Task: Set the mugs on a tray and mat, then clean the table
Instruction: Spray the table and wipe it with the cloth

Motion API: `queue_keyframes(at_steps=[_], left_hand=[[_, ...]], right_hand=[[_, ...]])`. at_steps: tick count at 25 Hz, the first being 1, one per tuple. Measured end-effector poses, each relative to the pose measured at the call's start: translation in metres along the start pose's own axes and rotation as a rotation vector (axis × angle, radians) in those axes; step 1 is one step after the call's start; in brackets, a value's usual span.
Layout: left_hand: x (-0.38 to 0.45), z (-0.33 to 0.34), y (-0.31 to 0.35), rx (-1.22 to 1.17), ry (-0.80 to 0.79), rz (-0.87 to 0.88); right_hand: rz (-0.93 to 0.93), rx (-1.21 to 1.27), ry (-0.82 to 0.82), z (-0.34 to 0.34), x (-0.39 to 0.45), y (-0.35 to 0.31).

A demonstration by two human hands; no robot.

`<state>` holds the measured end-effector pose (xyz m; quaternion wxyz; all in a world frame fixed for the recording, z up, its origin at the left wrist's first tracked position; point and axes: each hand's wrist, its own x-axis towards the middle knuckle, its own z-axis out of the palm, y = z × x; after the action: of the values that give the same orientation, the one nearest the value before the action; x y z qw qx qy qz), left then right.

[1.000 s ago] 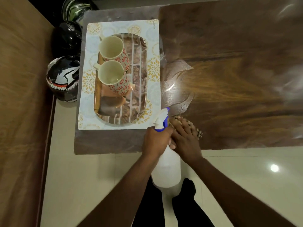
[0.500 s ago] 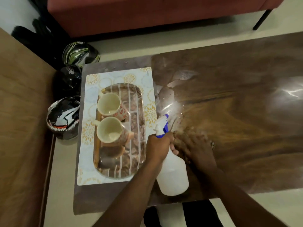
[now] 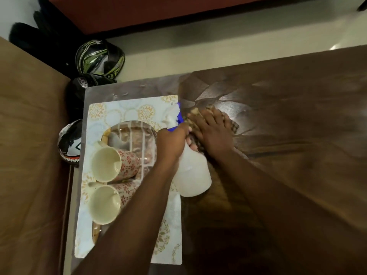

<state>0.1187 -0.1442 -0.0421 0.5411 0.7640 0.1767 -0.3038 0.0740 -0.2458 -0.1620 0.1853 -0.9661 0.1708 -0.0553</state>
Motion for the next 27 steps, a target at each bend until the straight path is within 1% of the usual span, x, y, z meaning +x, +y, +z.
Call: queue_keyframes(at_steps=[2,5,6,10,12,15,19,21,23,25,26,27], left_hand=[[0.011,0.006,0.012,0.000,0.051,0.069],[0.022,0.011,0.024,-0.002,0.128,0.149],[0.022,0.013,0.027,0.005,0.149,0.185],[0.019,0.021,0.033,0.069,0.194,0.331],[0.015,0.021,0.026,0.070,0.219,0.342],[0.001,0.026,0.004,0.089,0.247,0.350],[-0.026,0.030,-0.015,0.082,0.289,0.450],[-0.044,0.035,-0.027,0.102,0.251,0.510],[-0.065,0.039,-0.041,0.079,0.220,0.513],[-0.085,0.043,-0.048,0.110,0.215,0.433],[-0.093,0.044,-0.053,0.166,0.233,0.443],[-0.101,0.045,-0.054,0.217,0.235,0.534]], right_hand=[[-0.062,0.005,-0.008,0.009,0.043,-0.007],[0.041,0.001,0.021,0.009,0.094,-0.010],[0.064,-0.007,-0.003,0.008,0.107,-0.008],[-0.046,-0.017,-0.076,0.000,0.129,0.000],[-0.048,0.011,-0.072,-0.003,0.110,0.006],[-0.070,0.043,-0.027,-0.013,0.048,0.017],[-0.071,0.009,-0.067,-0.023,-0.041,0.040],[-0.061,-0.043,-0.052,-0.028,-0.076,0.049],[-0.030,-0.052,-0.069,-0.037,-0.101,0.054],[0.035,-0.043,-0.065,-0.050,-0.119,0.056],[0.089,-0.043,-0.042,-0.056,-0.130,0.058],[0.153,-0.044,-0.021,-0.063,-0.143,0.063]])
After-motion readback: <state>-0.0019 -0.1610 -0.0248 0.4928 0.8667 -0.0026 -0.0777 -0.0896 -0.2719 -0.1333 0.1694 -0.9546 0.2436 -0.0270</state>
